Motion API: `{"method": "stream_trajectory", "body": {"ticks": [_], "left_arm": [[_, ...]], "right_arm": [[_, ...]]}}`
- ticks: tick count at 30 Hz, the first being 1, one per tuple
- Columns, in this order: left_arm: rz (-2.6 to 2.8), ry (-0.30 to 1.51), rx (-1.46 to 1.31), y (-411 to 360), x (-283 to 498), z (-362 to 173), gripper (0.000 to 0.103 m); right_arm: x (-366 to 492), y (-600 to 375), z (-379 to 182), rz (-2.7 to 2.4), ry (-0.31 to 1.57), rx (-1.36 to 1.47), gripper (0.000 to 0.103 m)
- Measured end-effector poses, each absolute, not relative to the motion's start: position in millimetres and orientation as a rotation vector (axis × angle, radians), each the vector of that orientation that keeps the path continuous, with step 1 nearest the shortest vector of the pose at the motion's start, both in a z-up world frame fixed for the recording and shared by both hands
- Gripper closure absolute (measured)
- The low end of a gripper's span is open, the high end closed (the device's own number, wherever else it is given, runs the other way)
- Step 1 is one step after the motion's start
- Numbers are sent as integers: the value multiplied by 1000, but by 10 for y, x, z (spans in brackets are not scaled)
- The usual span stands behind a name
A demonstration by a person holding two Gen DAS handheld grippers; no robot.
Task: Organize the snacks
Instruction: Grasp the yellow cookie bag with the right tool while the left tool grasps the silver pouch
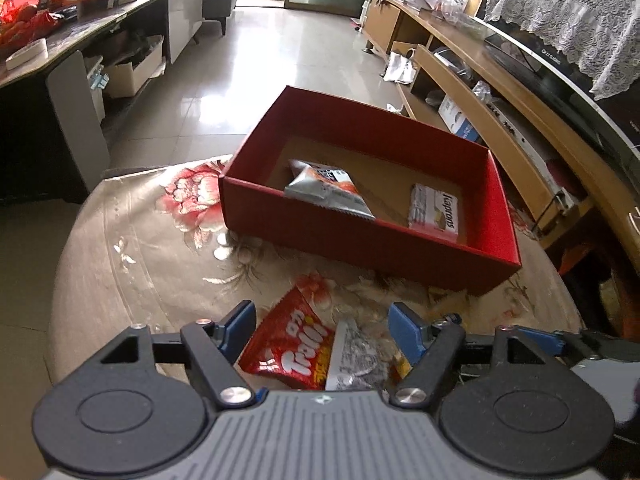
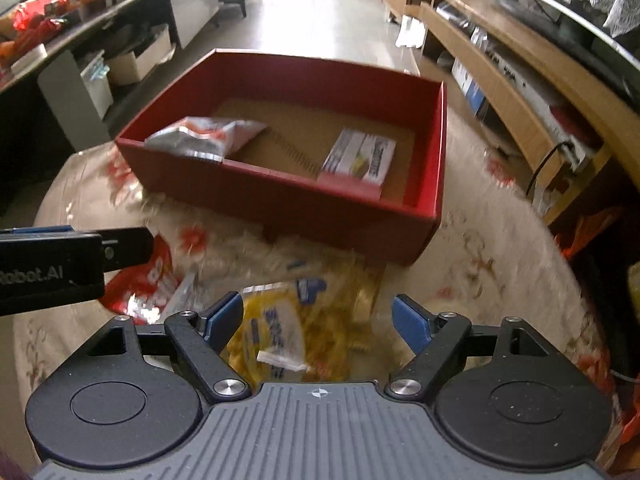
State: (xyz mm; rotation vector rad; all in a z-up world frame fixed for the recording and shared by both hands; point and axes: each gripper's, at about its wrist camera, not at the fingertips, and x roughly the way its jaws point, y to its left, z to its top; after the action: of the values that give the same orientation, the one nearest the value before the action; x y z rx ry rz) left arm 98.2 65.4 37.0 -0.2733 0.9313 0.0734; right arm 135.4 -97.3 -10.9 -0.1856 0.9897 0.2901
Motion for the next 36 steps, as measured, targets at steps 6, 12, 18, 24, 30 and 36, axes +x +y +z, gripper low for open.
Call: {"method": "stream_trajectory", "body": {"ticks": [6,12,18,24,30,36], "left_arm": [[66,932,-294,677,952,377,29],[55,933,-302,671,960,377,29],[56,942,-301,673,970,351,28],[57,948,-287,658,988,326,28],[66,996,-251,588,1013,173,28],[46,1057,-246,412,1082,-30,28]], "right_arm": [[1331,-972,-227,321,1041,-179,16],[1392,-957,-303,363,1083,-122,15],[1444,-906,-410,365,1110,-142,13],[1463,-932,-524,354,1140,-148,24],[1324,-1047,-446,345,1117,-184,30],[1200,-1282,-349,323,1104,-170,38]]}}
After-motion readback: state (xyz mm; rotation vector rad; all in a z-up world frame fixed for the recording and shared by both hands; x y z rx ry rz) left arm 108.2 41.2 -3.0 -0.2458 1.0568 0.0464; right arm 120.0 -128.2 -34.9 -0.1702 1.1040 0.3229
